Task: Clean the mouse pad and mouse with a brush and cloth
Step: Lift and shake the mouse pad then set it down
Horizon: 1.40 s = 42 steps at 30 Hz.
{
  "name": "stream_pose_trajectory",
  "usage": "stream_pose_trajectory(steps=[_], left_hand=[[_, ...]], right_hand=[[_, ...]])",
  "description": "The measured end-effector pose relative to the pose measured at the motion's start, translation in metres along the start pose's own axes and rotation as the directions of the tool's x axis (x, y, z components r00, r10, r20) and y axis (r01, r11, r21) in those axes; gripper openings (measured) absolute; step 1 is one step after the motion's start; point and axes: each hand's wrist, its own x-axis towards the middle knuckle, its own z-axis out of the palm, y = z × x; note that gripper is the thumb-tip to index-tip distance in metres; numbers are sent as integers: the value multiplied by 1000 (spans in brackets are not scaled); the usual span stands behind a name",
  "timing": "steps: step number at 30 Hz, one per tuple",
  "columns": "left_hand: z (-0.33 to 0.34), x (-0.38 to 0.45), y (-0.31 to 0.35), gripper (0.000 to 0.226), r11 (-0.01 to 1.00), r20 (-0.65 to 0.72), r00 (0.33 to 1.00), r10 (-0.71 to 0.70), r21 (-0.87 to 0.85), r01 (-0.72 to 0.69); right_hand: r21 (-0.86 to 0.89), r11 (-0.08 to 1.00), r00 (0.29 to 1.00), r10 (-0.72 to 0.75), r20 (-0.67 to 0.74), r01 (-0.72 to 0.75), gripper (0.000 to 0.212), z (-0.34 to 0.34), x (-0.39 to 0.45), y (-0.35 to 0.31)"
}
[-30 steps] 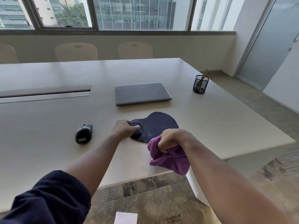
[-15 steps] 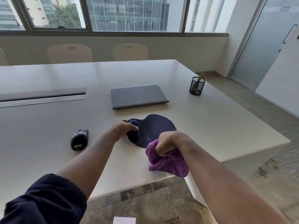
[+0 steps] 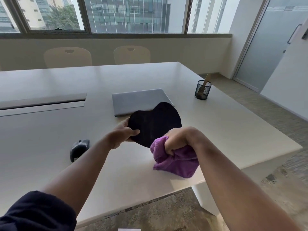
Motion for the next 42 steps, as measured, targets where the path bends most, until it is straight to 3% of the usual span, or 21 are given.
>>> stream_pose_trajectory(steps=[4, 11, 16, 19, 22, 24, 27, 32, 36, 39, 42], left_hand=[[-15, 18, 13, 54, 1000, -89, 996, 24, -14, -25], [-30, 60, 11, 51, 996, -190, 980, -58, 62, 71], [-35, 82, -3, 47, 970, -257, 963, -80, 203, 135], [-39, 84, -8, 37, 929, -383, 924, 3, 344, 139], [-42, 71, -6, 30, 811, -468, 875, 123, 556, 184], [-44, 64, -7, 27, 743, -465, 859, 211, 648, 168], [-51, 53, -11, 40, 711, -476, 833, 281, 686, 152], [-48, 29, -32, 44, 563, -386, 855, 347, 815, 140], [-34, 16, -46, 43, 508, -361, 859, 362, 849, 143], [-29, 8, -52, 40, 459, -342, 860, 379, 876, 147], [-24, 1, -58, 36, 419, -327, 870, 370, 894, 158]], right_hand=[[35, 999, 999, -31, -23, 31, 43, -17, 4, -6], [76, 996, 999, -45, -10, 46, 43, -18, 26, -16], [112, 992, 997, -53, -60, 59, 36, -19, 44, -20], [168, 982, 990, -69, -121, 89, 30, -24, 52, -23], [286, 947, 966, -75, -246, 147, 38, -25, 60, -30], [304, 922, 926, -123, -357, 240, 46, -22, 67, -40], [175, 909, 861, -277, -427, 379, 49, -8, 81, -59], [-127, 896, 846, -444, -295, 426, 48, 25, 95, -69], [-197, 915, 902, -389, -188, 353, 47, 20, 87, -49], [-198, 962, 977, -204, -69, 187, 46, 0, 69, -29], [59, 970, 947, -218, -235, 238, 45, -3, 61, -28]])
